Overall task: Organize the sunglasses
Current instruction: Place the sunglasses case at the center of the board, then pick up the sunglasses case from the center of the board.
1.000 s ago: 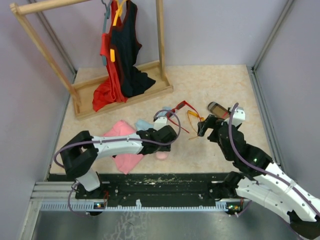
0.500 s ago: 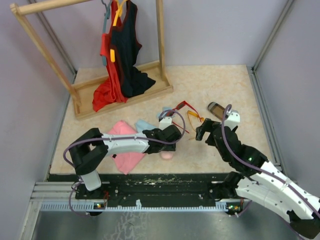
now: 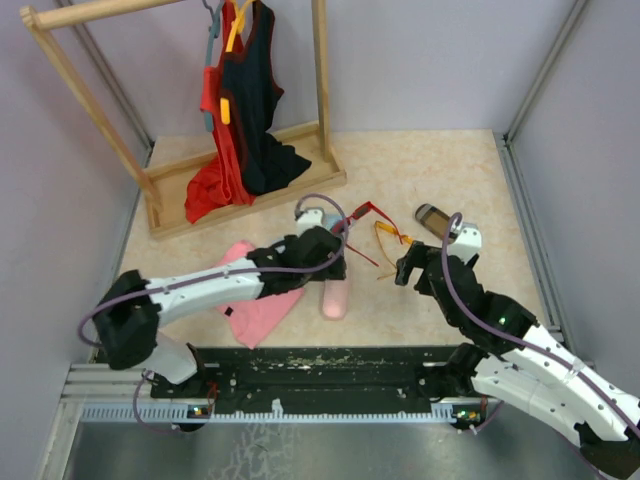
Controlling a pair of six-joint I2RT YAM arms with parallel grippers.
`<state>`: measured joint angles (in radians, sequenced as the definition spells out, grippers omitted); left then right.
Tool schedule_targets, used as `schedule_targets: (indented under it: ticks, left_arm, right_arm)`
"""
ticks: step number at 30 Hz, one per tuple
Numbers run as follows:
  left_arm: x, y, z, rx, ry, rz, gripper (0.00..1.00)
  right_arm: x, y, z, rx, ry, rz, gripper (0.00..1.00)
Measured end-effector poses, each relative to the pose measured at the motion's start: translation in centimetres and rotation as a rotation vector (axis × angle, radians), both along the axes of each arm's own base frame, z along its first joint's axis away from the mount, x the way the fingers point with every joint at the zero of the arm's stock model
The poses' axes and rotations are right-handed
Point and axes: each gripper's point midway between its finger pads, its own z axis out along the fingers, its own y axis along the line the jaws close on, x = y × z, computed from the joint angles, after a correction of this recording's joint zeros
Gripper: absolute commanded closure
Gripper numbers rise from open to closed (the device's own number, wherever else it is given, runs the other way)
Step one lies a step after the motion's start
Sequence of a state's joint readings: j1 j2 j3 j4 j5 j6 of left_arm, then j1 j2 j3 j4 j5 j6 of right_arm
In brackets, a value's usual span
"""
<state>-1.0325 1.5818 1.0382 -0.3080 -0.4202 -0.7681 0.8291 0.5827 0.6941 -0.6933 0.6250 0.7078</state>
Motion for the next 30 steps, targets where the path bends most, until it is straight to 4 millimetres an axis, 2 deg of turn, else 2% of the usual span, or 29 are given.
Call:
schedule_targets:
  ticks: [2,5,9,12,15,17,22,30]
  left_arm:
    - [0.9,1.3,2.7,-0.060,-0.047,0.015,0.05]
    - [2.3,4.2,5.9,-0.135,-0.103,0.057,0.05]
    - [4.0,10.2,7.9,-0.161,-0.155,0.160,0.04]
    - [3.4,13.4,8.9,-0.146,-0.183,0.198,0.04]
    - [1.8,15.0,10.6,-0.156,-0.221,0.197,0.03]
    - [1.0,16.0,11.4,-0.170,-0.249,0.201,0.03]
    - [-0.8,18.3,11.4,-0.164,-0.285,0.220,0.03]
    - [-1.5,19.7,10.6,-0.121,-0.271,0.246,0.03]
  right_arm:
    - [0.0,0.1,0.0,-0.009,-0.001,0.010,0.08]
    - [0.2,0.6,-0.4,-0.027,0.017,0.030,0.09]
    - [1.2,3.1,-2.7,-0.087,0.112,0.084,0.11]
    - [1.8,5.6,-5.6,-0.120,0.201,0.138,0.12]
    - [1.5,8.0,-7.8,-0.158,0.270,0.192,0.12]
    - [1.3,10.2,-8.5,-0.169,0.294,0.230,0.12]
    - [2.0,14.7,-9.2,-0.157,0.314,0.265,0.12]
    - [3.5,17.6,-11.9,-0.197,0.379,0.249,0.14]
